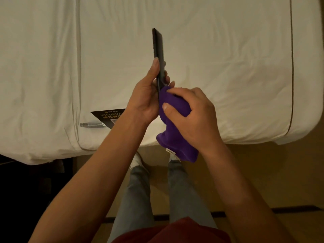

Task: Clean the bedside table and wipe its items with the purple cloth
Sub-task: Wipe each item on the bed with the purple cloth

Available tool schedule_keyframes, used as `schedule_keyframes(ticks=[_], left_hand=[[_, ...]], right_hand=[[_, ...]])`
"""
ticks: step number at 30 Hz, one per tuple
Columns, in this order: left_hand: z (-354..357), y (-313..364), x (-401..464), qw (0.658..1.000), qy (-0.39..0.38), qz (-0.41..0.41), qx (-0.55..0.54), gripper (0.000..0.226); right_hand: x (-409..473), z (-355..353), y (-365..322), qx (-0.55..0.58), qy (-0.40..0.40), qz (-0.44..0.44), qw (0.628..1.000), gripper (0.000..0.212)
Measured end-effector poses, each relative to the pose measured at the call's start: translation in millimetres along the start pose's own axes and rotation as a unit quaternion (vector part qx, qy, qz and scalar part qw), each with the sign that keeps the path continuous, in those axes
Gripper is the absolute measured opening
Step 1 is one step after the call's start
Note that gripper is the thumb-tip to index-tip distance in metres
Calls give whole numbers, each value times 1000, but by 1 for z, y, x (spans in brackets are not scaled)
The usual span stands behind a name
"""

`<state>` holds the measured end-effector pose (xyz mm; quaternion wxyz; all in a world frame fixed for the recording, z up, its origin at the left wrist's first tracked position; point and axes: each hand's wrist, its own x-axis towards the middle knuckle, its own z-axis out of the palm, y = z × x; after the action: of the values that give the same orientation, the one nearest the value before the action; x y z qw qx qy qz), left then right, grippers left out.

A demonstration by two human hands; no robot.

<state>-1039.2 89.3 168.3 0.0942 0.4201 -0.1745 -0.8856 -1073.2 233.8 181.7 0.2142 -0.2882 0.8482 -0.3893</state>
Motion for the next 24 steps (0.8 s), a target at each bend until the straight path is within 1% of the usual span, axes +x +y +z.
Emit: schedule_keyframes(ticks=[2,3,4,6,8,10,12,14,15,16,18,20,22,24], left_hand=[[-7,2,3,1000,22,22,2,22],[-10,3,5,998,31,36,31,20],[-14,4,6,995,36,51,78,19],[-20,4,5,978,30,82,190,18],[-23,1,0,955,-4,101,280,19],[-21,-2,-7,929,-41,120,346,27],[-14,-7,-13,916,-49,111,383,41],[-6,-11,-15,909,-34,98,403,66],[-2,-12,-15,904,-28,103,414,74],[1,-13,-15,899,-23,115,422,77],[7,-13,-15,896,-9,135,422,76],[9,-13,-12,906,10,142,399,71],[8,-12,-4,930,25,134,340,64],[5,-11,4,957,23,120,262,61]], right_hand=[[0,-3,5,-20,-33,2,999,40],[1,-6,8,-26,-31,6,999,38],[4,-10,11,-22,-15,14,1000,36],[14,-23,13,10,51,29,998,32],[28,-35,9,41,118,29,992,33],[43,-42,0,43,151,5,988,38],[57,-43,-11,28,159,-28,986,44],[68,-38,-20,-4,147,-54,988,49],[70,-34,-23,-25,134,-60,989,51],[71,-29,-25,-45,122,-64,989,51],[66,-18,-25,-62,110,-67,990,48],[57,-10,-22,-67,112,-63,990,45],[47,-1,-16,-73,97,-51,991,45],[34,8,-10,-76,64,-41,994,45]])
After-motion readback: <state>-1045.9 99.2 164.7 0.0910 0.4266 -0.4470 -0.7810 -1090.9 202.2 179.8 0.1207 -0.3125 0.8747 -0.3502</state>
